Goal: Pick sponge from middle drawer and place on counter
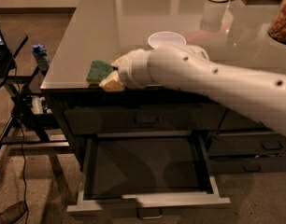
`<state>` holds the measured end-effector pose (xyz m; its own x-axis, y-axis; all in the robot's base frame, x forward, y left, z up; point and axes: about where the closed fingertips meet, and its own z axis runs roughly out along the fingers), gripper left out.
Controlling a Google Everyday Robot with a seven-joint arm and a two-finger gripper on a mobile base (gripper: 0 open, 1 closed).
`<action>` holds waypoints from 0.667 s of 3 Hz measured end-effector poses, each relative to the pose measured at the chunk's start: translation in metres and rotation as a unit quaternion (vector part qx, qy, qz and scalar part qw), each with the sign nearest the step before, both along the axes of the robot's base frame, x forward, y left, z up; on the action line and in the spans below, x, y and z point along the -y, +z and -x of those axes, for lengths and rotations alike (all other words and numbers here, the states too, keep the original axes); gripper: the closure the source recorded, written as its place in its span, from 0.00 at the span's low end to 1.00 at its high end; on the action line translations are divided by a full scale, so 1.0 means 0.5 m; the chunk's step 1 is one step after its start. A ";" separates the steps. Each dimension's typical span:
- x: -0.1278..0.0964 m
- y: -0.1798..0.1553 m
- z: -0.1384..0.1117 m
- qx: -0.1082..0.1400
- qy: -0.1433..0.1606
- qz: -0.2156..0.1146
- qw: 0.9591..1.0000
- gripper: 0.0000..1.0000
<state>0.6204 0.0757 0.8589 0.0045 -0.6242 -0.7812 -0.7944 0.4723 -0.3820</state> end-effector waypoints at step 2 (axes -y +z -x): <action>-0.080 0.040 -0.138 -0.002 0.021 0.005 1.000 1.00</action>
Offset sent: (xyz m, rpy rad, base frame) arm 0.1129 0.0709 0.0316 -0.0201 0.0215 0.0762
